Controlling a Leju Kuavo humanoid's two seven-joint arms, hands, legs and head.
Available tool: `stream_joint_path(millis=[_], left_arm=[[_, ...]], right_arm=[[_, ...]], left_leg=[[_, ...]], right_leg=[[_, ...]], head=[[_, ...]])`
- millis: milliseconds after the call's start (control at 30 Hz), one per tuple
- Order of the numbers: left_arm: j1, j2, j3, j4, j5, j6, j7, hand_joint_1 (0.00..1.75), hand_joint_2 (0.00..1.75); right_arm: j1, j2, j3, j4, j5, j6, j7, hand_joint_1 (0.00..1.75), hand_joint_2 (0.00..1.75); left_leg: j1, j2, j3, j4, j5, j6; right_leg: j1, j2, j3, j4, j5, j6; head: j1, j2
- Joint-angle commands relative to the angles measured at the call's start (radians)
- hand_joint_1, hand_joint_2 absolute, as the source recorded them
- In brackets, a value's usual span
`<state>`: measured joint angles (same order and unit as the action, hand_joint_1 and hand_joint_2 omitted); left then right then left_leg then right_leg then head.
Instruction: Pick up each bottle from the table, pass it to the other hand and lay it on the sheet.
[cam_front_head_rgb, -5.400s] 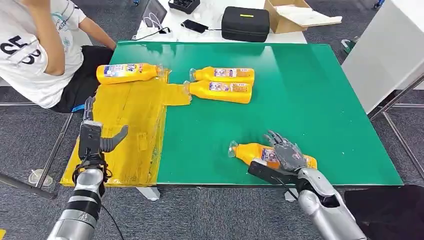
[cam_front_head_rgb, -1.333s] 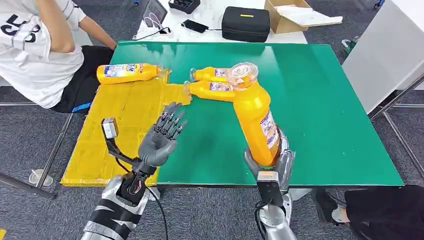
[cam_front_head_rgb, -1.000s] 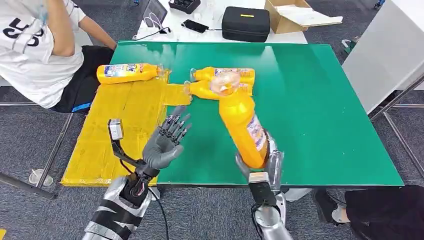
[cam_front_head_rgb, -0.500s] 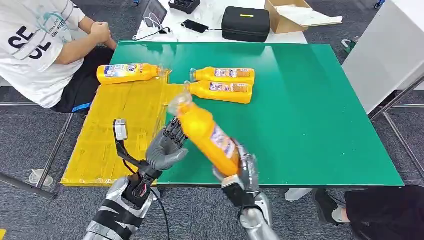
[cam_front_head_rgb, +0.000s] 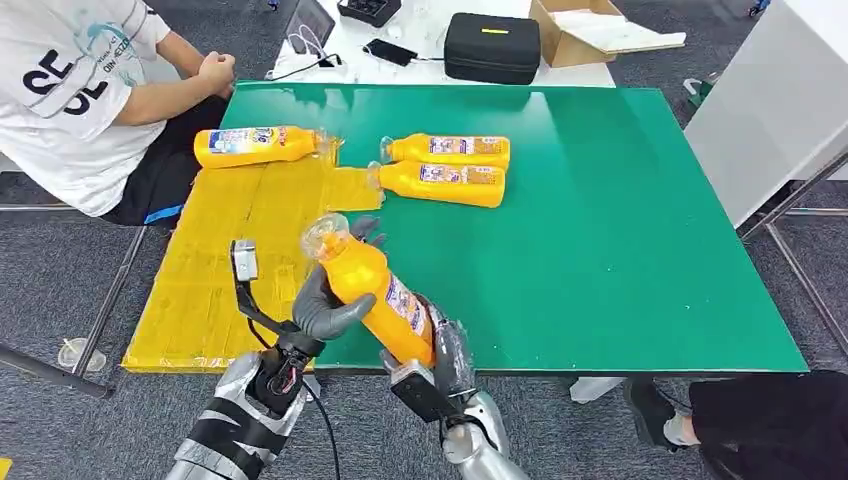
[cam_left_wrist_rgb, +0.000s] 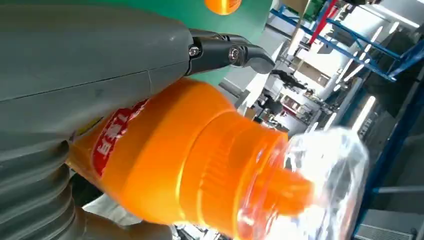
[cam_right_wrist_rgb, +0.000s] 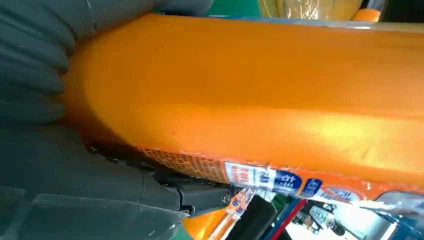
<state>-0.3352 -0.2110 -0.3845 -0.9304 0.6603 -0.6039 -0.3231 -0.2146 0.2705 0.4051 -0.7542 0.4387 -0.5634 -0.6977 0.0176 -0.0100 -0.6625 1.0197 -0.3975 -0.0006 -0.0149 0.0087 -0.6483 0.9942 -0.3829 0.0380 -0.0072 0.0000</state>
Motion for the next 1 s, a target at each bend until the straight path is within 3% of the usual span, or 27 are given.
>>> stream_joint_path(millis=[33, 267, 300, 333, 400, 467, 500, 600, 867, 1000], left_arm=[[-0.069, 0.010, -0.058, 0.103, -0.017, 0.014, 0.010, 0.00, 1.75], [-0.081, 0.024, -0.066, 0.102, -0.177, 0.114, -0.069, 0.00, 1.75], [-0.078, 0.027, -0.069, 0.089, -0.205, 0.122, -0.084, 0.07, 1.75], [-0.073, 0.025, -0.060, 0.081, -0.223, 0.135, -0.086, 0.30, 1.75], [-0.064, 0.024, -0.052, 0.055, -0.274, 0.166, -0.101, 1.75, 1.75], [-0.060, 0.026, -0.050, 0.036, -0.334, 0.209, -0.120, 1.75, 1.75], [-0.060, 0.026, -0.050, 0.036, -0.334, 0.209, -0.120, 1.75, 1.75], [-0.060, 0.026, -0.050, 0.036, -0.334, 0.209, -0.120, 1.75, 1.75], [-0.060, 0.026, -0.050, 0.036, -0.334, 0.209, -0.120, 1.75, 1.75], [-0.054, 0.029, -0.048, 0.004, -0.483, 0.319, -0.150, 1.75, 1.75]], right_arm=[[-0.053, 0.026, 0.071, 0.151, 0.038, -0.001, 0.000, 1.73, 1.75], [-0.060, 0.019, 0.066, 0.128, -0.019, -0.002, 0.000, 1.75, 1.75], [-0.060, 0.018, 0.059, 0.123, -0.025, 0.006, 0.000, 1.75, 1.75], [-0.059, 0.017, 0.053, 0.117, -0.029, 0.008, 0.000, 1.75, 1.75], [-0.054, 0.018, 0.038, 0.102, -0.043, 0.022, 0.000, 1.75, 1.75], [-0.052, 0.019, 0.029, 0.094, -0.052, 0.030, 0.000, 1.75, 1.75], [-0.052, 0.019, 0.029, 0.094, -0.052, 0.030, 0.000, 1.75, 1.75], [-0.052, 0.019, 0.029, 0.094, -0.052, 0.030, 0.000, 1.75, 1.75], [-0.052, 0.019, 0.029, 0.094, -0.052, 0.030, 0.000, 1.75, 1.75], [-0.049, 0.022, 0.008, 0.083, -0.072, 0.036, 0.000, 1.75, 1.75]], left_leg=[[0.001, 0.001, 0.007, 0.000, -0.002, 0.000], [0.001, 0.001, 0.007, 0.000, -0.002, 0.001], [0.000, 0.001, 0.005, 0.000, -0.002, 0.001], [0.001, 0.002, 0.007, 0.000, -0.003, 0.001], [0.000, 0.001, 0.004, 0.000, -0.001, 0.001], [0.001, 0.001, 0.003, 0.000, -0.001, 0.000], [0.001, 0.002, 0.010, 0.000, -0.004, 0.001], [0.000, 0.001, 0.003, 0.000, -0.001, 0.000], [0.001, 0.001, 0.008, 0.000, -0.003, 0.001], [0.000, 0.001, 0.005, 0.000, -0.002, 0.001]], right_leg=[[0.001, -0.001, 0.007, -0.001, -0.002, -0.002], [0.002, -0.001, 0.007, 0.000, -0.002, -0.002], [0.001, 0.000, 0.004, 0.000, -0.001, -0.001], [0.001, 0.000, 0.006, 0.000, -0.002, -0.002], [0.001, 0.000, 0.004, 0.000, -0.001, -0.001], [0.001, 0.000, 0.003, 0.000, -0.001, -0.001], [0.002, 0.000, 0.010, 0.000, -0.004, -0.003], [0.001, 0.000, 0.003, 0.000, -0.001, -0.001], [0.001, -0.001, 0.008, 0.000, -0.003, -0.002], [0.001, -0.001, 0.005, 0.000, -0.002, -0.002]], head=[[0.000, 0.000], [0.000, 0.000], [0.000, 0.000], [0.000, 0.000], [0.000, 0.000], [0.000, 0.000], [0.000, 0.000], [0.000, 0.000], [0.000, 0.000], [0.000, 0.000]])
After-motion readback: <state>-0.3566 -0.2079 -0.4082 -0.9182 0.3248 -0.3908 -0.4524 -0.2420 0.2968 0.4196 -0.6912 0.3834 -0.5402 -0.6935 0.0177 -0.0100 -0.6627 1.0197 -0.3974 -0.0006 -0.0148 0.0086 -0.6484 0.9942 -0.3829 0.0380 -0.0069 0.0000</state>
